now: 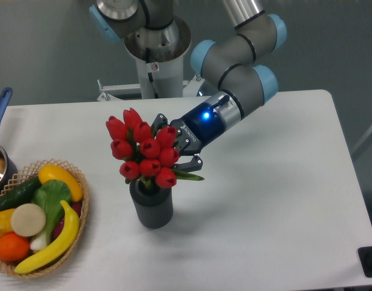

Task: Insert the flowers into the vase
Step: 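Lower the tulip stems into the vase opening, then open the gripper to release the tulips in the vase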

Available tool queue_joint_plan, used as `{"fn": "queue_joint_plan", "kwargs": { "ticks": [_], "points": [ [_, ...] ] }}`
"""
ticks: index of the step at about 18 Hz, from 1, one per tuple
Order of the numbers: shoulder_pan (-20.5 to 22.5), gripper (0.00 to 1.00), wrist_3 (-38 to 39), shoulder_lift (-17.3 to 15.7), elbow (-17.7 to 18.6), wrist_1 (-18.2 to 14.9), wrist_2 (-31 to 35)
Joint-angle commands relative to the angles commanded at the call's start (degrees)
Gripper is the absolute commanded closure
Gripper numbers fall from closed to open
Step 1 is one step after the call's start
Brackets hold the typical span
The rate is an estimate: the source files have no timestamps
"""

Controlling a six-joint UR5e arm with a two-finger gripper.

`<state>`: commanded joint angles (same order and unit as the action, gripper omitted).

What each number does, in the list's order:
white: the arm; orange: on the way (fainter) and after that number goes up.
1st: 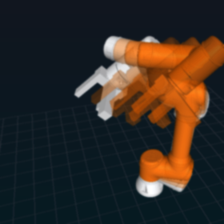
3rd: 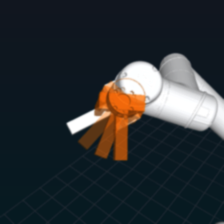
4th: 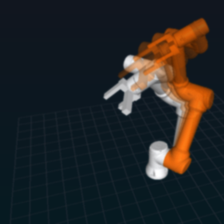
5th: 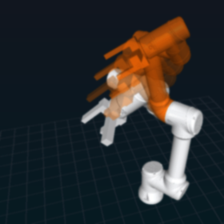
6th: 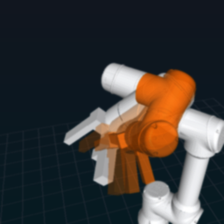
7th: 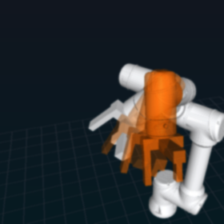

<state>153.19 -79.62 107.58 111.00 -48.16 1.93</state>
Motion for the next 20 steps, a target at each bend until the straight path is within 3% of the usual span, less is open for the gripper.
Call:
{"fn": "queue_joint_plan", "kwargs": {
  "ticks": [12,16,20],
  "points": [
    [0.4,0.59,-5.8,4.1,3.3,0.2,0.3],
    [0.7,0.50,-6.7,4.6,3.4,0.2,0.3],
    [1.0,0.06,-7.1,4.6,3.4,0.2,0.3]
  ]
}}
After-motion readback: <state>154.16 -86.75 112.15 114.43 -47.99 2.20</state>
